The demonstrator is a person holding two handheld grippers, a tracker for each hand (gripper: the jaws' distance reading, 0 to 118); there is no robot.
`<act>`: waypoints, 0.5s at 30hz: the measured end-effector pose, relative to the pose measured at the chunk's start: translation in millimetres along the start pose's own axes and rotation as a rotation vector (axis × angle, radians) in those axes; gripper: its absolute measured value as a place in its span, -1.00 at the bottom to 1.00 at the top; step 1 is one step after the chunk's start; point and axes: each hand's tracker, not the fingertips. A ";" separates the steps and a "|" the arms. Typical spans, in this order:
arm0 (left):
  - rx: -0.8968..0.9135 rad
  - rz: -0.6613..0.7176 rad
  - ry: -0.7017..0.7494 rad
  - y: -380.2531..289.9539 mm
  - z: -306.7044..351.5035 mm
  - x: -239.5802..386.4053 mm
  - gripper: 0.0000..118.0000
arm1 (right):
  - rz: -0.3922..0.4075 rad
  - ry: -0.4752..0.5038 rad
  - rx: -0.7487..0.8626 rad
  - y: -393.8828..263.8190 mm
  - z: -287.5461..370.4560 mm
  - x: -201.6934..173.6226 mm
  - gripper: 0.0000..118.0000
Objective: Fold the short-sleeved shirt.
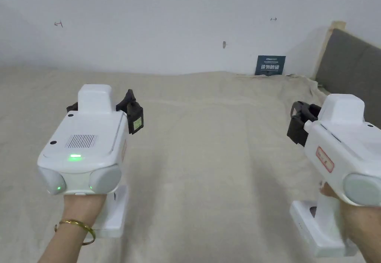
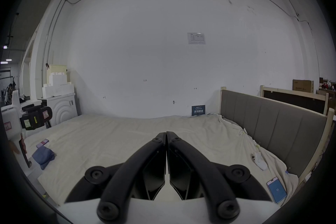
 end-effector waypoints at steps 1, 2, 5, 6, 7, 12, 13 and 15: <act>-0.010 0.009 -0.008 -4.6 0.3 1.9 -0.38 | 0.001 0.002 -0.002 -2.5 1.2 -0.3 -1.00; -0.018 0.019 -0.014 -8.8 2.5 5.8 -0.45 | -0.002 0.006 -0.004 -5.2 2.4 -0.7 -1.00; -0.040 0.017 -0.009 -20.2 3.1 12.2 -1.00 | -0.001 0.005 -0.013 -14.3 5.5 -2.6 -1.00; -0.049 0.012 -0.007 -22.3 4.9 14.0 -1.00 | 0.004 0.001 -0.016 -16.5 6.1 -4.6 -1.00; -0.061 0.005 -0.013 -24.6 5.3 13.9 -1.00 | 0.005 0.003 -0.019 -19.4 6.3 -4.1 -1.00; -0.075 -0.041 -0.014 -33.6 9.9 13.5 -1.00 | 0.008 0.014 -0.026 -30.7 9.6 -11.0 -1.00; -0.076 -0.039 -0.019 -34.5 10.6 10.3 -1.00 | 0.009 0.015 -0.024 -32.2 10.4 -13.6 -1.00; -0.084 -0.033 -0.015 -36.3 12.2 8.3 -1.00 | 0.003 0.022 -0.021 -34.4 10.3 -17.0 -1.00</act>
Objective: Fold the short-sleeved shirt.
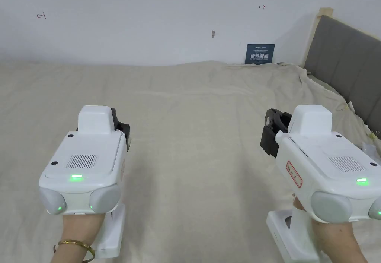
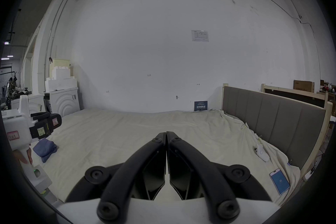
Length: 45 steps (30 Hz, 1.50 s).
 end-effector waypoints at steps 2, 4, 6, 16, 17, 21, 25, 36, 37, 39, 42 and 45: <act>-0.005 0.003 -0.004 -2.7 1.1 -3.5 -1.00 | -0.002 0.004 0.003 -1.6 2.2 -5.7 -1.00; -0.010 0.008 0.004 -4.9 4.3 -5.1 -1.00 | 0.001 0.000 0.003 -3.7 0.6 -7.4 -1.00; -0.013 0.014 0.002 -7.4 7.1 -6.6 -1.00 | 0.007 -0.002 -0.003 -5.3 2.8 -11.0 -1.00; -0.030 0.018 -0.002 -14.2 10.5 -5.4 -1.00 | -0.014 0.001 -0.023 -9.2 2.9 -11.3 -1.00; -0.031 0.017 0.001 -15.1 10.2 -5.2 -1.00 | -0.011 0.002 -0.023 -8.8 3.8 -12.7 -1.00; -0.038 0.013 0.002 -18.0 9.6 -4.6 -1.00 | -0.010 0.005 -0.023 -9.3 3.1 -14.2 -1.00; -0.043 0.002 0.001 -19.3 9.1 -3.1 -1.00 | -0.006 0.006 -0.024 -10.0 2.1 -15.3 -1.00; -0.040 -0.008 0.000 -19.2 11.0 1.9 -1.00 | -0.003 0.005 -0.027 -10.6 1.7 -17.4 -1.00; -0.040 -0.008 0.001 -19.3 11.2 2.3 -1.00 | -0.002 0.004 -0.026 -10.4 2.1 -17.7 -1.00; -0.040 -0.008 0.004 -19.6 11.5 2.1 -1.00 | 0.000 0.004 -0.025 -9.9 2.3 -18.3 -1.00; -0.042 -0.003 0.003 -19.7 11.4 2.3 -1.00 | -0.001 0.004 -0.023 -9.7 3.0 -18.8 -1.00; -0.043 -0.009 0.003 -20.2 11.6 2.6 -1.00 | -0.002 0.004 -0.024 -9.7 3.0 -18.6 -1.00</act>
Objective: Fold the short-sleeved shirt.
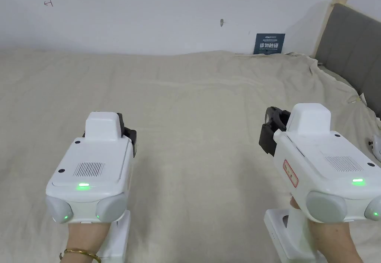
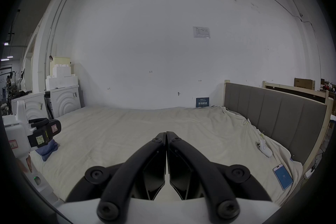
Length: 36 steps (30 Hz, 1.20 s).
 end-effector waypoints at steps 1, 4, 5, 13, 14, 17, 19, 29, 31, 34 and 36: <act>-0.001 0.000 0.000 0.0 0.0 0.3 -1.00 | 0.000 -0.001 0.000 0.0 0.1 0.0 -1.00; -0.001 -0.004 -0.002 -0.2 0.4 1.2 -1.00 | 0.001 -0.002 -0.001 -0.1 0.6 0.1 -1.00; 0.000 -0.005 -0.003 -0.3 0.5 1.4 -1.00 | 0.000 -0.002 0.000 -0.1 0.8 0.1 -1.00; 0.004 -0.012 -0.005 0.2 0.8 2.0 -1.00 | 0.002 -0.003 0.001 0.1 1.7 -0.3 -1.00; 0.005 -0.015 -0.006 0.4 1.0 2.1 -1.00 | 0.002 -0.003 0.001 0.2 1.9 -0.4 -1.00; 0.004 -0.016 -0.010 1.3 1.0 2.4 -1.00 | 0.002 -0.001 0.000 0.1 2.2 -0.8 -1.00; 0.008 -0.018 -0.010 1.5 1.1 2.7 -1.00 | 0.003 -0.003 0.000 0.1 2.3 -1.1 -1.00; 0.012 -0.022 -0.014 4.1 1.1 5.2 -1.00 | 0.002 -0.004 0.001 0.6 2.7 -0.1 -1.00; 0.014 -0.023 -0.015 4.1 1.5 5.8 -1.00 | 0.001 -0.004 0.004 1.2 3.2 0.3 -1.00; 0.014 -0.024 -0.016 3.8 1.7 6.9 -1.00 | 0.001 -0.004 0.006 1.4 3.6 0.9 -1.00; 0.013 -0.028 -0.017 3.3 1.7 7.7 -1.00 | 0.001 -0.005 0.008 1.3 3.6 1.3 -1.00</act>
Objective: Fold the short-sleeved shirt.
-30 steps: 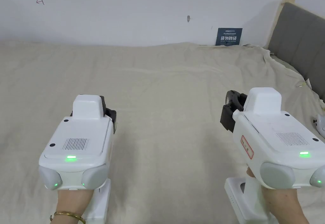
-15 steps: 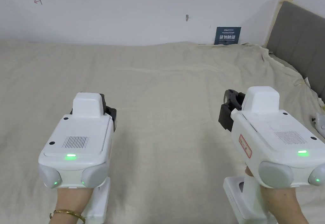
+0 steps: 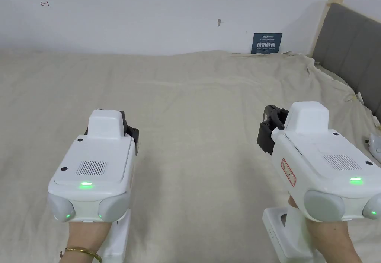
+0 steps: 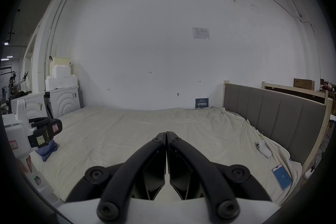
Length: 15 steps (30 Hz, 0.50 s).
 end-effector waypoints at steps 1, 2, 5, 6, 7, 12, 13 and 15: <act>-0.001 -0.001 0.000 -0.1 0.0 0.3 -1.00 | 0.001 0.000 0.000 -0.1 0.0 0.1 -1.00; -0.002 0.000 -0.002 -0.3 -0.1 0.7 -1.00 | 0.000 0.001 -0.001 -0.2 0.0 0.2 -1.00; -0.002 -0.001 -0.001 -0.6 -0.1 1.4 -1.00 | 0.001 0.001 -0.002 -0.8 0.0 0.2 -1.00; -0.002 -0.001 -0.002 -0.6 0.1 1.4 -1.00 | 0.001 0.001 -0.003 -0.9 0.0 0.2 -1.00; -0.003 -0.001 -0.002 -0.7 0.1 1.5 -1.00 | 0.001 0.002 -0.003 -1.1 0.1 0.1 -1.00; -0.003 0.000 -0.002 -1.9 0.3 1.5 -1.00 | 0.002 0.003 -0.004 -1.8 0.1 0.0 -1.00; -0.003 -0.001 -0.002 -2.1 0.3 1.7 -1.00 | 0.003 0.003 -0.004 -1.8 0.1 -0.1 -1.00; -0.004 -0.002 -0.003 -2.1 0.3 2.0 -1.00 | 0.002 0.004 -0.004 -1.8 0.2 -0.3 -1.00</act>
